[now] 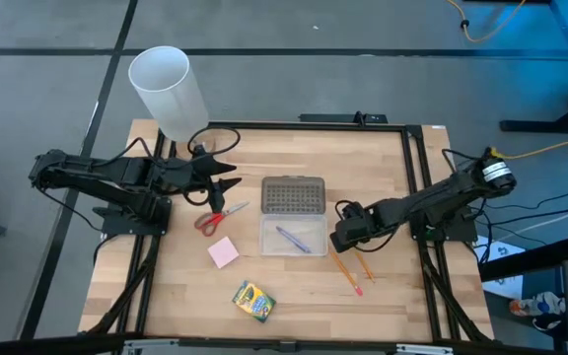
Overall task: Pack school essentials
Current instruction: Put the orange pencil into the transparent supply box
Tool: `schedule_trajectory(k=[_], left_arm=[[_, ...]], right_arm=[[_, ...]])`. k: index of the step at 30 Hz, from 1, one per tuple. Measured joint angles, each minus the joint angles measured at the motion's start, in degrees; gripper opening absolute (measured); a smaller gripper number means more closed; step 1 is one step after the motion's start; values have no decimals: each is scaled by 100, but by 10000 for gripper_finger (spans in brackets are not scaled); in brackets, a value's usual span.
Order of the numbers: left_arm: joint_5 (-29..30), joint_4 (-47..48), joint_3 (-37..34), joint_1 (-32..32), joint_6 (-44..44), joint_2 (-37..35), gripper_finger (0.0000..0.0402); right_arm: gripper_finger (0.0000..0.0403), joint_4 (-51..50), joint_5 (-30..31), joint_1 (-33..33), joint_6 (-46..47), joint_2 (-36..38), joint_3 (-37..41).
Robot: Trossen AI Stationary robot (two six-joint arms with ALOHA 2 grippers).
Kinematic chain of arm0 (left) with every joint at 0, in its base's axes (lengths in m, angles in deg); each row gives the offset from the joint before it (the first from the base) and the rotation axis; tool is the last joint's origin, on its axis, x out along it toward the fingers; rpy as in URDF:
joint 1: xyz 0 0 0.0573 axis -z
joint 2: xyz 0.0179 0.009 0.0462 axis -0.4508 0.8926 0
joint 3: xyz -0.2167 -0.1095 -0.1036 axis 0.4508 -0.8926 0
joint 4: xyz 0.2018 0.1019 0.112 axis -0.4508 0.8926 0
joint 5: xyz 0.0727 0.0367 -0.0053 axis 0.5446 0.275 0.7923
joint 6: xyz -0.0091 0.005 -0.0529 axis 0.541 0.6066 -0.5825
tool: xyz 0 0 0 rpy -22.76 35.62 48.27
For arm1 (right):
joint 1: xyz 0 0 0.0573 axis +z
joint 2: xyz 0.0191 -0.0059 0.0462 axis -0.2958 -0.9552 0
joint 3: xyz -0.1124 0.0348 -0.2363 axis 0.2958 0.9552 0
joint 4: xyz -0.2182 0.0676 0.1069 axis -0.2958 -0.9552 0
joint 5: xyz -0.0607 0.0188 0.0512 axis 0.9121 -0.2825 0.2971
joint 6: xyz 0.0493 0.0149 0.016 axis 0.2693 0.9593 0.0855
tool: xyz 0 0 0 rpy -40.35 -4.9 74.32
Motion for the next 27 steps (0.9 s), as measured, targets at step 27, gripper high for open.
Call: schedule_trajectory(k=[27], left_arm=[[-4,2,0,-1,49,0,174]], right_arm=[[45,128,111,-109,26,-790,-26]])
